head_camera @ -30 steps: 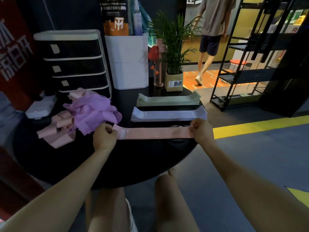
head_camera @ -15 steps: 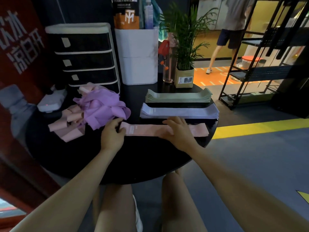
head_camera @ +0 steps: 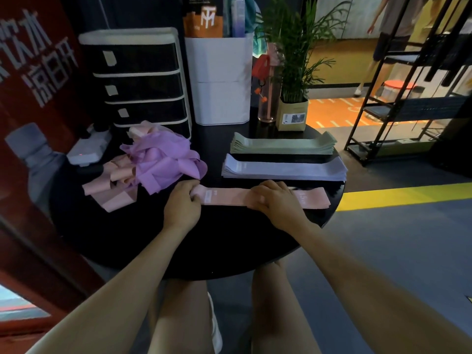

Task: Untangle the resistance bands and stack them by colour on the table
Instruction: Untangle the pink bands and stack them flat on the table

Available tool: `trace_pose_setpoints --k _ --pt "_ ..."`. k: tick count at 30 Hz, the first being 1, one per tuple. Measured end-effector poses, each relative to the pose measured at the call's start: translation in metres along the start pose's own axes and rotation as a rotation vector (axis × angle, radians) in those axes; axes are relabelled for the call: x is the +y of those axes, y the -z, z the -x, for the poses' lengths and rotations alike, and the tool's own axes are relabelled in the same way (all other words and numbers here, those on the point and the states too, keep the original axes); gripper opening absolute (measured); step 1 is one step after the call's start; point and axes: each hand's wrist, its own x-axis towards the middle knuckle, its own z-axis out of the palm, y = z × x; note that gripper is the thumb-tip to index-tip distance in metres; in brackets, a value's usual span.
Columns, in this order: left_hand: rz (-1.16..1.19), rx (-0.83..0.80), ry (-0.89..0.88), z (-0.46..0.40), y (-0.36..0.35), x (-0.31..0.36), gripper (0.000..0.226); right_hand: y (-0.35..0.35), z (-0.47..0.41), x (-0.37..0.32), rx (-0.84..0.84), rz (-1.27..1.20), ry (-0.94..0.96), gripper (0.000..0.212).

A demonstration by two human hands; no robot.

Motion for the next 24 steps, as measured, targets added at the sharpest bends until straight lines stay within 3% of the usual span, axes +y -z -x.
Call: trace_pose_setpoints --k 8,16,24 --pt "-0.007 -0.028 0.012 0.0 0.001 0.0 0.037 -0.001 -0.002 -0.005 0.005 0.018 0.039 0.046" --pt "0.096 0.043 -0.066 -0.007 0.016 0.0 0.027 -0.003 -0.042 -0.06 -0.081 -0.039 0.094 0.046" --pt "-0.104 0.199 -0.11 -0.022 0.074 -0.033 0.033 -0.022 -0.086 -0.116 -0.068 -0.121 0.19 0.044"
